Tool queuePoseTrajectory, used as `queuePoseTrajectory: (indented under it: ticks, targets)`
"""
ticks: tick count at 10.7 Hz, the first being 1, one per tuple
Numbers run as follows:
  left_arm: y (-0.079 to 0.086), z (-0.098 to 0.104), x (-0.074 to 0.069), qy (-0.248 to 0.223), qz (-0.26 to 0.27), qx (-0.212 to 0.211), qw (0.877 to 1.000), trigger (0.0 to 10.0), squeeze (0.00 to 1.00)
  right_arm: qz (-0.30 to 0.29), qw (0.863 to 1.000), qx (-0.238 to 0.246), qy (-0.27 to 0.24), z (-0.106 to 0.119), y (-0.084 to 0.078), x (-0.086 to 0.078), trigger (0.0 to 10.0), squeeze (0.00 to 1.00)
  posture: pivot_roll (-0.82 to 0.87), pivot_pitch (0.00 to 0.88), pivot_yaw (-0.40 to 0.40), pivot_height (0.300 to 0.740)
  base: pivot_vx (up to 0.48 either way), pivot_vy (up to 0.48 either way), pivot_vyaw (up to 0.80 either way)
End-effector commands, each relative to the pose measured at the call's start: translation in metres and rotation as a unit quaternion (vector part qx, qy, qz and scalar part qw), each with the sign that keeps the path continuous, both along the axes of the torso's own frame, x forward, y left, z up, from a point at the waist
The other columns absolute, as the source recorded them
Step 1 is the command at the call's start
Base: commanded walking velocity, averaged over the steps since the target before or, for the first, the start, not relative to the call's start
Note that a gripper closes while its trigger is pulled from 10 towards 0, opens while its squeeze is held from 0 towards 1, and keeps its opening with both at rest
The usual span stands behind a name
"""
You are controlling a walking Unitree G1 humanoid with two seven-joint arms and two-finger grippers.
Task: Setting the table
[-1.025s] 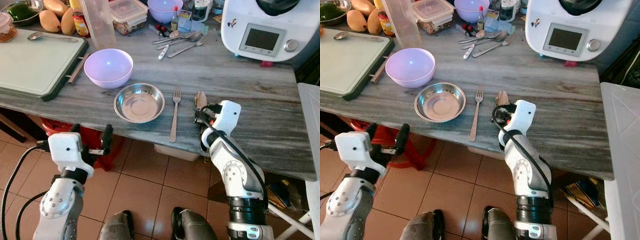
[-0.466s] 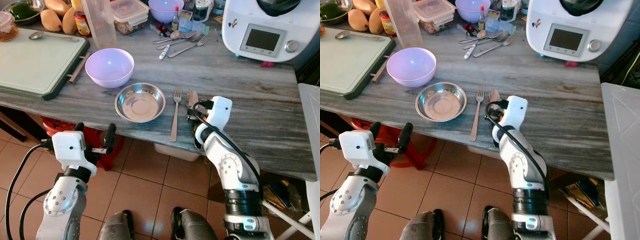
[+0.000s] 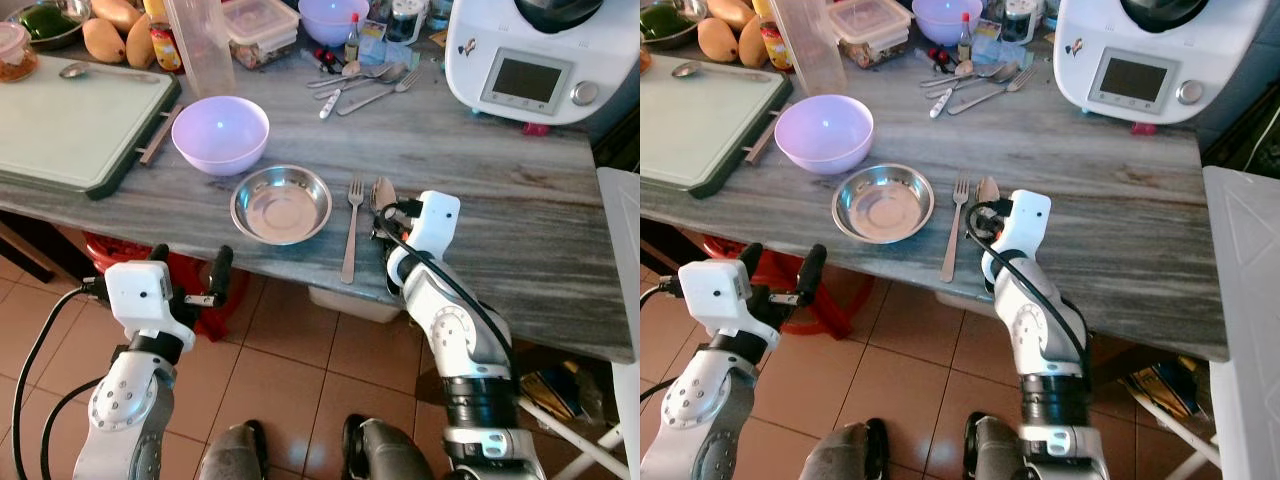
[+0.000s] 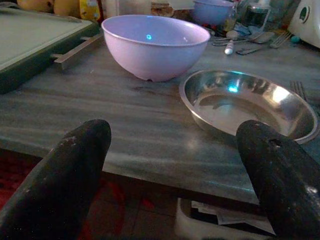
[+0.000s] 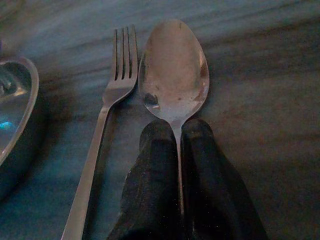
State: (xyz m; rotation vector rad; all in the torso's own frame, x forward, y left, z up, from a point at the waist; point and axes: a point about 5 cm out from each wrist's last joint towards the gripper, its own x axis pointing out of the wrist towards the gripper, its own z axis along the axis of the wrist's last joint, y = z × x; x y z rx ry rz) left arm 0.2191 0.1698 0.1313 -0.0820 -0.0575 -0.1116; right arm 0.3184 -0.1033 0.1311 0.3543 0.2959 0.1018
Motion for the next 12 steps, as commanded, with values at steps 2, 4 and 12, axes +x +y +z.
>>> queuePoseTrajectory:
  ticks: [2, 4, 12]
  targets:
    - [-0.0003, -0.0041, -0.0003, 0.012, 0.000, 0.004, 1.000, 10.0, 0.00, -0.026, 0.999, 0.000, 0.038, -0.0174, -0.0021, -0.0021, 10.0, 0.00, 0.03, 0.189, -0.019, 0.740, 0.000, 0.000, 0.00]
    - [-0.0010, -0.0039, -0.0004, 0.012, -0.001, 0.003, 1.000, 10.0, 0.00, -0.027, 0.999, 0.004, 0.043, -0.0217, 0.0022, -0.0025, 10.0, 0.00, 0.03, 0.190, -0.017, 0.740, 0.000, 0.000, 0.00]
    - [-0.0035, -0.0033, 0.0005, 0.011, -0.004, 0.001, 1.000, 10.0, 0.00, -0.068, 0.997, 0.042, 0.024, -0.0239, 0.0056, 0.0054, 10.0, 0.00, 0.04, 0.193, -0.018, 0.740, 0.000, 0.000, 0.00]
